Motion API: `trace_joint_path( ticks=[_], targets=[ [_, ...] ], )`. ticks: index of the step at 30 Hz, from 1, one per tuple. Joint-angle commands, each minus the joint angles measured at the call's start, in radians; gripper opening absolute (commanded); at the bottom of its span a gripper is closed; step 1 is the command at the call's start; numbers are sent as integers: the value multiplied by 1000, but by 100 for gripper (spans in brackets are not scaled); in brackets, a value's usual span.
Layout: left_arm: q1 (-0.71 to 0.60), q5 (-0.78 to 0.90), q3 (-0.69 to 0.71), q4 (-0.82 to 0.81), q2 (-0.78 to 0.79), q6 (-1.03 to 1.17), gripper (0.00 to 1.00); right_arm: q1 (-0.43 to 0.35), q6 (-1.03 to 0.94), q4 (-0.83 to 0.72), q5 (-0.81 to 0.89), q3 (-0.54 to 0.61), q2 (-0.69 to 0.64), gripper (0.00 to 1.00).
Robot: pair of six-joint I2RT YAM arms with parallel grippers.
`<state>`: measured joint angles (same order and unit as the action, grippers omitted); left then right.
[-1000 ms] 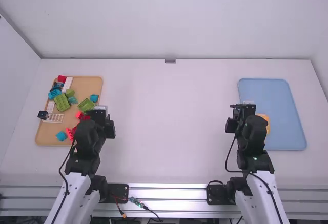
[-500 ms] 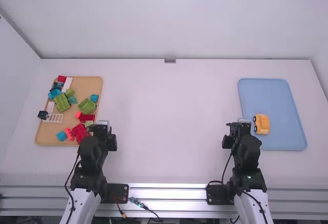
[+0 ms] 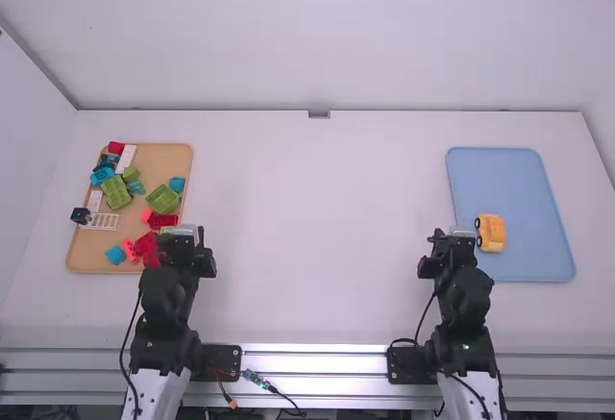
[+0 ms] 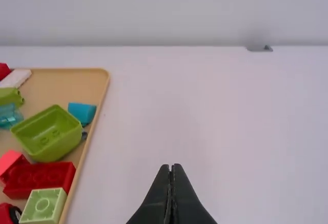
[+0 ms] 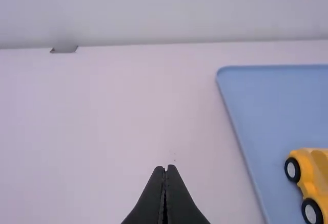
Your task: Assemble lego blocks to make yellow taxi
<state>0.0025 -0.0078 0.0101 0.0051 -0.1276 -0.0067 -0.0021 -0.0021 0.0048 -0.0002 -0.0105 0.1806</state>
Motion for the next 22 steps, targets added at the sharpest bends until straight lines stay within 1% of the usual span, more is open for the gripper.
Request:
trace_joint_path(
  ticks=[1,11,14,22],
  targets=[
    [-2,8,-10,-5,33,7,0,2,2,-5,0,10,-33,0],
    [-2,8,-10,-5,128,7,0,2,2,-5,0,10,-138,0],
    [-2,8,-10,-5,128,7,0,2,2,-5,0,10,-169,0],
    [-2,8,-10,-5,128,7,0,2,2,-5,0,10,-181,0]
  ],
)
